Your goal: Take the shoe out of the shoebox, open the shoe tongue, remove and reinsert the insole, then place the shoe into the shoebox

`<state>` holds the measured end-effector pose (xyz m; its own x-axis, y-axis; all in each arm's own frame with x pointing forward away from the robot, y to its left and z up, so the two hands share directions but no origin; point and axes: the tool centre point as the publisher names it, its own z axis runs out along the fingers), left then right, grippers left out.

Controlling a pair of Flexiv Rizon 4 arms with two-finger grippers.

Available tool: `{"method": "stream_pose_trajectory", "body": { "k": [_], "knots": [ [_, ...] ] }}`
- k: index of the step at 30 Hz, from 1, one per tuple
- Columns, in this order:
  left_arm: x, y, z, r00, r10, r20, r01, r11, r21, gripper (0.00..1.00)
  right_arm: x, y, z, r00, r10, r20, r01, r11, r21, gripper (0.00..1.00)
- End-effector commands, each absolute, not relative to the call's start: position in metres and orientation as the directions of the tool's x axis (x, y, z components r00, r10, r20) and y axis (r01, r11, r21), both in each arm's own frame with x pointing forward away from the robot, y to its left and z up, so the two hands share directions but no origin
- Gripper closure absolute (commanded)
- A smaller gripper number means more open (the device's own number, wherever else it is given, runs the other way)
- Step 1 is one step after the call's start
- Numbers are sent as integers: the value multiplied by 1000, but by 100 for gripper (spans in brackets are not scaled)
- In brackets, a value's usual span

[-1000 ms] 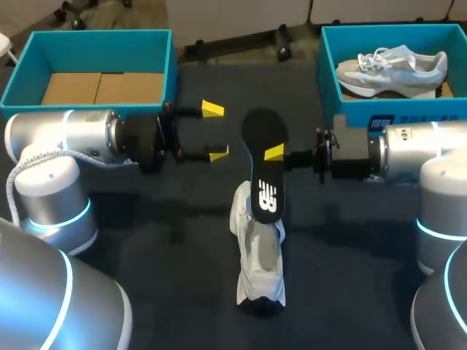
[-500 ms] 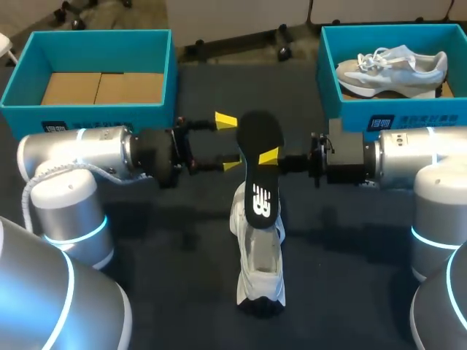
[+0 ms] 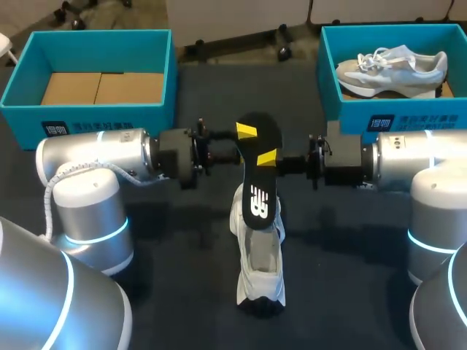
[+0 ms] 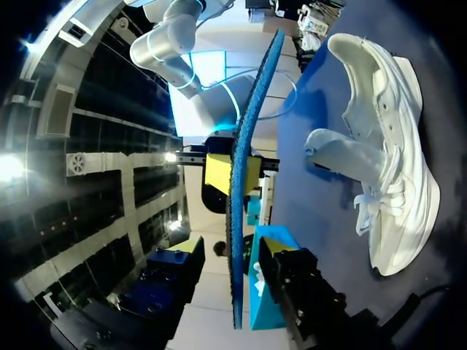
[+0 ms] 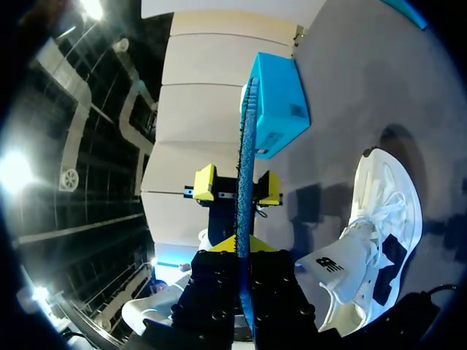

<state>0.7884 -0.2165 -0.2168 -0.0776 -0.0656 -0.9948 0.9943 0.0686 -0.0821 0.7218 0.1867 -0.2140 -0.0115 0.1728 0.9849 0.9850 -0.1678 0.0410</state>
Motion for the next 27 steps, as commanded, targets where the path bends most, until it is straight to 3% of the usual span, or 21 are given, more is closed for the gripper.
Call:
{"method": "stream_pose_trajectory", "body": {
  "k": [1, 8, 15, 17, 19, 20, 27],
  "knots": [
    [786, -221, -219, -77, -63, -995, 994, 73, -81, 58, 722, 189, -214, -10, 177, 984, 985, -169, 40, 100],
    [785, -224, -221, -74, -56, -996, 994, 70, -78, 60, 722, 189, -214, -10, 177, 984, 985, -169, 40, 100],
    [783, -228, -223, -77, -56, -995, 995, 61, -80, 68, 722, 189, -214, -10, 177, 984, 985, -169, 40, 100],
    [783, -230, -224, -80, -55, -995, 995, 58, -83, 76, 722, 189, -214, -10, 177, 984, 985, -169, 40, 100],
    [783, -231, -225, -81, -55, -995, 995, 56, -84, 96, 722, 189, -214, -10, 177, 984, 985, -169, 40, 100],
    [783, -231, -225, -80, -54, -995, 995, 55, -83, 100, 722, 189, -214, -10, 177, 984, 985, -169, 40, 100],
    [782, -233, -226, -75, -47, -996, 996, 49, -77, 100, 722, 189, -214, -10, 177, 984, 985, -169, 40, 100]
  ]
}}
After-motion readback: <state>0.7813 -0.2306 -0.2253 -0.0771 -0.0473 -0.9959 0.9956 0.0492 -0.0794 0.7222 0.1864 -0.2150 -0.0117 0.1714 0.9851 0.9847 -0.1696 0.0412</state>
